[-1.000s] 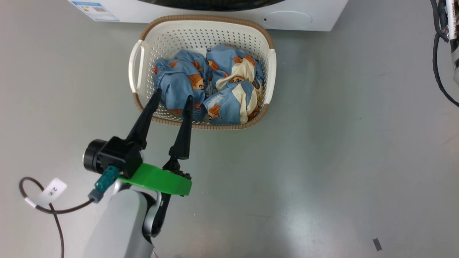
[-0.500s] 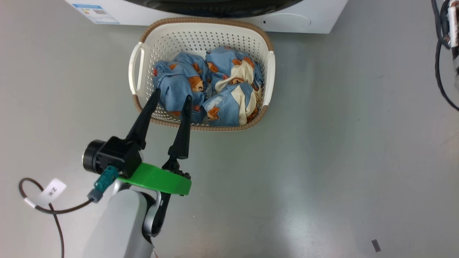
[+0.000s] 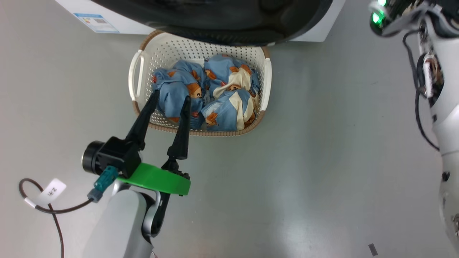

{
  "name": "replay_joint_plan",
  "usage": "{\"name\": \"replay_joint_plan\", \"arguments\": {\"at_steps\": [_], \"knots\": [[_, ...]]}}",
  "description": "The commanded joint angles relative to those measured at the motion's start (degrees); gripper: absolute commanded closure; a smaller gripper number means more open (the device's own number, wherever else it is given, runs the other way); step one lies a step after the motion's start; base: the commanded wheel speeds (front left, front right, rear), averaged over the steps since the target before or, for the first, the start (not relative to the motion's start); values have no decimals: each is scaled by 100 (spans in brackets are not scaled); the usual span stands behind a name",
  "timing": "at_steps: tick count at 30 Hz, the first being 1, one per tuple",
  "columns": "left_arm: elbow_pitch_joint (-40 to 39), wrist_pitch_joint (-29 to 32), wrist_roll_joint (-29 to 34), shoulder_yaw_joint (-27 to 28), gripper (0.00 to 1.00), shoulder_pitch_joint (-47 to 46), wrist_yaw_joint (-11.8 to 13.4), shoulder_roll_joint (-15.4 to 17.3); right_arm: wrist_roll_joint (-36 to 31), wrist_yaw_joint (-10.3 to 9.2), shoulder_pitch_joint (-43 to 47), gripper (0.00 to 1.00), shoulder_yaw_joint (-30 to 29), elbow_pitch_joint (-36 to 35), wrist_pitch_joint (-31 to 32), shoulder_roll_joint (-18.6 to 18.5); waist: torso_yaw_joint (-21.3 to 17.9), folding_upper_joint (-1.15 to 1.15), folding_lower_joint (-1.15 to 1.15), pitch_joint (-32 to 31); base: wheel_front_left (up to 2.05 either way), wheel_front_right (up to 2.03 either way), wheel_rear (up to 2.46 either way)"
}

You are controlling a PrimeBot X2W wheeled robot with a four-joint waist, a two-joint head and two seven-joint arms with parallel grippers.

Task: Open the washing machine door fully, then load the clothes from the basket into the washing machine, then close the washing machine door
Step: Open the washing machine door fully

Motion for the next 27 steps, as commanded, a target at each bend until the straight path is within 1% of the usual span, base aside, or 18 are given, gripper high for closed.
{"name": "replay_joint_plan", "arguments": {"at_steps": [1, 9, 14, 19, 27], "knots": [[-98, -52, 38, 195, 0, 7, 39, 114, 64, 9, 163, 100, 32, -251, 96, 198, -12, 0, 0, -28, 0, 0, 0], [-82, -52, 59, 241, 0, 113, 34, 114, 185, 9, 927, 100, 112, -1072, 329, 287, -46, 0, 0, -175, 0, 0, 0], [-25, -52, 57, 238, 0, 189, 8, 114, 208, 9, 1406, 100, 219, -1417, 401, 362, -43, 0, 0, -363, 0, 0, 0], [24, -52, 51, 239, 0, 297, -20, 114, 194, 9, 1820, 100, 332, -1593, 406, 438, -24, 0, 0, -614, 0, 0, 0], [112, -52, 63, 263, 0, 498, -74, 114, 148, 9, 2325, 100, 505, -1647, 272, 619, -18, 0, 0, -992, 0, 0, 0]]}}
